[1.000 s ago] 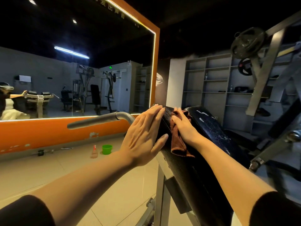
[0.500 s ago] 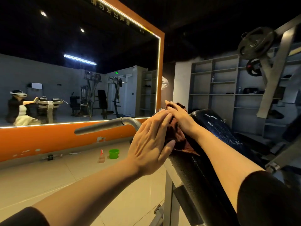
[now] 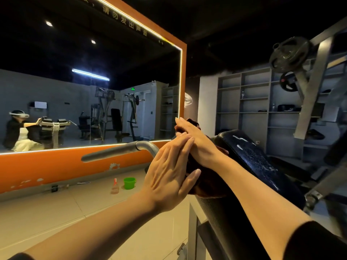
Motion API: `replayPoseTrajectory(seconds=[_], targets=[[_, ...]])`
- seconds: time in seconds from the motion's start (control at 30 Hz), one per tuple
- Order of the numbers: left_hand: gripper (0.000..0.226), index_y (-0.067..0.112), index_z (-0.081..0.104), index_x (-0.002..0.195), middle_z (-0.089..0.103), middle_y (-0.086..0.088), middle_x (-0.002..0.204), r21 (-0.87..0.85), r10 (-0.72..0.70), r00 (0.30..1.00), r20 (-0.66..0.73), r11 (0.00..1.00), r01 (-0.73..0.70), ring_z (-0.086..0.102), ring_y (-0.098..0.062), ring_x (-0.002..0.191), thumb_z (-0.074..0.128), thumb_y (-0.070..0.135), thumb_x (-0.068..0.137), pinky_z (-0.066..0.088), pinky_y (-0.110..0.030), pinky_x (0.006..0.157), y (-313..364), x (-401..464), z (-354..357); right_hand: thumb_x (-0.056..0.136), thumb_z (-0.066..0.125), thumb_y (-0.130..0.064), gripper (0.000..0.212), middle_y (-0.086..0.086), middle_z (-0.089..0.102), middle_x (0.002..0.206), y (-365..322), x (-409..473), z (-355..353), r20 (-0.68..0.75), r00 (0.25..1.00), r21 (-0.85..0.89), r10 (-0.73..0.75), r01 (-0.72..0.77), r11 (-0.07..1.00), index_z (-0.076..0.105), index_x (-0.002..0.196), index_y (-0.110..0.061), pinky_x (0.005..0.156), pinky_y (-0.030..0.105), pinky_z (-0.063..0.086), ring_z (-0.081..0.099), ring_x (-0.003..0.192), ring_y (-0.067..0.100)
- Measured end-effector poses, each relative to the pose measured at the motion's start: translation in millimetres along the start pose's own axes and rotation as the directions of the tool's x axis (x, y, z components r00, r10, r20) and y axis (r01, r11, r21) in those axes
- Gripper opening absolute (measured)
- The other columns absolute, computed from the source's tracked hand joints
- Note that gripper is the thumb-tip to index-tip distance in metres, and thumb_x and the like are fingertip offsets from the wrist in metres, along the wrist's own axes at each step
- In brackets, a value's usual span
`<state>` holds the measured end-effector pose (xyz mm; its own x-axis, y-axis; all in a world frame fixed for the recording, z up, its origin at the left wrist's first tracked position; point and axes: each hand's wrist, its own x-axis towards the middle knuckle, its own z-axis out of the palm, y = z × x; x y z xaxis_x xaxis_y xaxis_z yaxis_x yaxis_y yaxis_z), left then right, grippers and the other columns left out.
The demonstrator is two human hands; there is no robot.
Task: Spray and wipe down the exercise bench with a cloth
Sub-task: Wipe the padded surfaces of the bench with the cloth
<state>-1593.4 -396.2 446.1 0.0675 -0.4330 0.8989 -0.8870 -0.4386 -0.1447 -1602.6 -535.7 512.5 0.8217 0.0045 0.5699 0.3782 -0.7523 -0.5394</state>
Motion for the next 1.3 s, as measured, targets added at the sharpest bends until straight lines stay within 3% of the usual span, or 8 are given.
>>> replayPoseTrajectory(seconds=[0.07, 0.13, 0.33, 0.57, 0.77, 0.93, 1.17, 1.3], targets=[[0.066, 0.013, 0.024, 0.150, 0.028, -0.005, 0.154, 0.003, 0.013, 1.000, 0.005, 1.000, -0.013, 0.027, -0.016, 0.143, 0.025, 0.053, 0.098, 0.024, -0.036, 0.117, -1, 1, -2, 0.094, 0.038, -0.040, 0.059, 0.012, 0.039, 0.152, 0, 8, -4, 0.010, 0.998, 0.015, -0.064, 0.064, 0.998, 0.039, 0.146, -0.012, 0.118, 0.046, 0.024, 0.034, 0.141, 0.029], [0.066, 0.011, 0.026, 0.149, 0.029, -0.006, 0.153, 0.017, 0.032, 0.999, 0.015, 0.999, -0.032, 0.028, -0.016, 0.142, 0.025, 0.053, 0.098, 0.023, -0.034, 0.117, -1, 2, -4, 0.095, 0.033, -0.055, 0.060, 0.003, 0.035, 0.155, 10, 14, -9, -0.044, 0.999, 0.039, 0.009, -0.008, 0.999, 0.037, 0.147, -0.025, 0.118, 0.051, 0.022, 0.031, 0.143, 0.024], [0.067, 0.011, 0.027, 0.147, 0.029, -0.005, 0.152, 0.060, 0.022, 0.999, 0.037, 0.998, -0.025, 0.031, -0.018, 0.139, 0.028, 0.053, 0.096, 0.021, -0.032, 0.116, -2, 2, -3, 0.103, 0.029, -0.048, 0.054, -0.005, 0.010, 0.163, 52, -16, -18, -0.160, 0.966, -0.045, 0.205, -0.214, 0.976, 0.019, 0.154, -0.033, 0.118, 0.049, 0.002, 0.008, 0.149, 0.024], [0.060, 0.008, 0.037, 0.144, 0.040, -0.010, 0.147, 0.166, 0.128, 0.986, 0.110, 0.975, -0.145, 0.034, -0.021, 0.137, 0.033, 0.046, 0.098, 0.015, -0.031, 0.117, 4, 3, -9, 0.095, 0.030, -0.057, 0.064, -0.012, 0.007, 0.162, 79, -94, -18, -0.180, 0.957, 0.005, 0.229, -0.232, 0.973, 0.013, 0.153, -0.037, 0.120, 0.046, 0.003, 0.007, 0.149, 0.017], [0.063, 0.006, 0.033, 0.147, 0.037, -0.013, 0.151, 0.241, 0.361, 0.863, 0.353, 0.856, -0.457, 0.029, -0.023, 0.142, 0.029, 0.048, 0.100, 0.015, -0.035, 0.119, 18, -1, -3, 0.104, 0.034, -0.041, 0.052, -0.013, 0.008, 0.161, 95, -166, -17, -0.205, 0.935, 0.010, 0.290, -0.295, 0.956, 0.014, 0.152, -0.038, 0.121, 0.040, 0.006, 0.009, 0.148, 0.012], [0.064, 0.008, 0.028, 0.148, 0.036, -0.012, 0.152, 0.212, 0.436, 0.793, 0.425, 0.804, -0.556, 0.032, -0.023, 0.141, 0.025, 0.049, 0.100, 0.018, -0.038, 0.119, 35, -11, 7, 0.105, 0.034, -0.036, 0.051, -0.013, 0.007, 0.162, 104, -212, -13, -0.233, 0.907, 0.049, 0.351, -0.350, 0.936, 0.011, 0.150, -0.040, 0.121, 0.039, 0.006, 0.008, 0.148, 0.011], [0.063, 0.007, 0.032, 0.147, 0.039, -0.014, 0.151, 0.098, 0.458, 0.779, 0.428, 0.833, -0.544, 0.034, -0.025, 0.141, 0.033, 0.046, 0.099, 0.019, -0.038, 0.119, 55, -10, -1, 0.105, 0.033, -0.030, 0.049, -0.005, 0.026, 0.158, 119, -251, 3, -0.377, 0.819, 0.151, 0.433, -0.408, 0.901, 0.026, 0.154, -0.023, 0.111, 0.021, 0.013, 0.022, 0.145, 0.012], [0.061, 0.005, 0.038, 0.144, 0.042, -0.015, 0.148, 0.045, 0.482, 0.802, 0.353, 0.847, -0.529, 0.036, -0.025, 0.139, 0.036, 0.044, 0.097, 0.017, -0.036, 0.118, 75, -7, -3, 0.103, 0.041, -0.019, 0.029, 0.015, 0.066, 0.109, 112, -246, -25, -0.594, 0.693, -0.010, 0.409, -0.514, 0.857, 0.063, 0.114, -0.005, 0.082, 0.027, 0.043, 0.062, 0.102, 0.030]])
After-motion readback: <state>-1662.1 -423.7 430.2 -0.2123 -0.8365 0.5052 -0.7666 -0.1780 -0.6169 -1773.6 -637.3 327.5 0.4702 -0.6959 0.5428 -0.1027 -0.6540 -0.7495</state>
